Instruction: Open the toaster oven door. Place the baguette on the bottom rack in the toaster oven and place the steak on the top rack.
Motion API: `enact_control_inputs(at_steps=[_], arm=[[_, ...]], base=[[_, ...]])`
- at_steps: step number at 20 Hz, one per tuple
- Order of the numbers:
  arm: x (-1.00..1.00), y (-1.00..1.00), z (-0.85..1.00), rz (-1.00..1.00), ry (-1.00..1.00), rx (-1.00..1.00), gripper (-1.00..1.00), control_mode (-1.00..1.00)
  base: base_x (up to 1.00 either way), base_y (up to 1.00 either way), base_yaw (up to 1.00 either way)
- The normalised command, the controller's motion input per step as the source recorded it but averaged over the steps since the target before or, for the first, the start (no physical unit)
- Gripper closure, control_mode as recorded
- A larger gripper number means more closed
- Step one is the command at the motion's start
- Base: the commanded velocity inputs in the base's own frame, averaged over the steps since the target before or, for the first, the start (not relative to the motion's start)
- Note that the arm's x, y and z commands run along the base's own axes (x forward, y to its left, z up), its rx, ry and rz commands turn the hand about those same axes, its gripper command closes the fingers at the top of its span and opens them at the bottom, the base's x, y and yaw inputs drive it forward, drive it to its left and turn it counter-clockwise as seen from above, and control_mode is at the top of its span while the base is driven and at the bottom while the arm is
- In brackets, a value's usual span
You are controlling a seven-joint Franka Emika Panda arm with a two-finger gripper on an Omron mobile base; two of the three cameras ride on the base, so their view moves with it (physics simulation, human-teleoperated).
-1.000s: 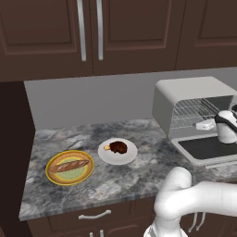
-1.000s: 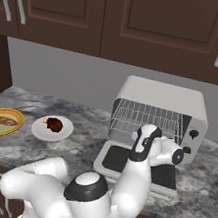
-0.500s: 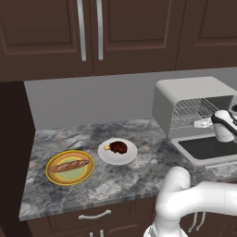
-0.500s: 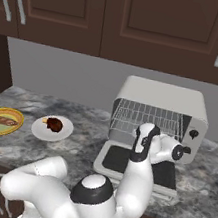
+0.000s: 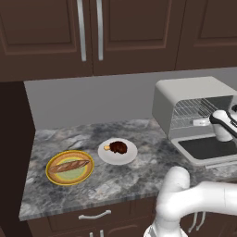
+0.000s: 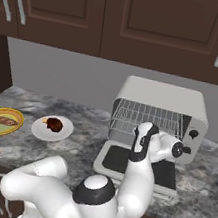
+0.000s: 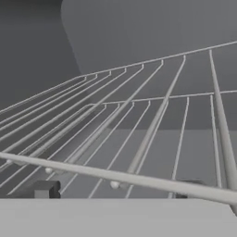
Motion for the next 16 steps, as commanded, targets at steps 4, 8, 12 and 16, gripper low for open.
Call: enact_control_inputs(at_steps=[4,8,12,16], arm=[[-0.32,0.00,-0.44,0.02,0.13,0.00,-1.00,-1.00],[-0.56,0.00,-0.53,0.01,0.12,-0.04,-1.00,-1.00],[-0.72,0.00,-0.54,0.02,0.16,-0.10,-1.00,-1.00],[-0.77,0.00,-0.51,0.03,0.24,-0.17,-1.00,-1.00]], base=[[0.00,0.00,0.00],[0.00,0.00,0.00],[0.00,0.00,0.00],[0.00,0.00,0.00]])
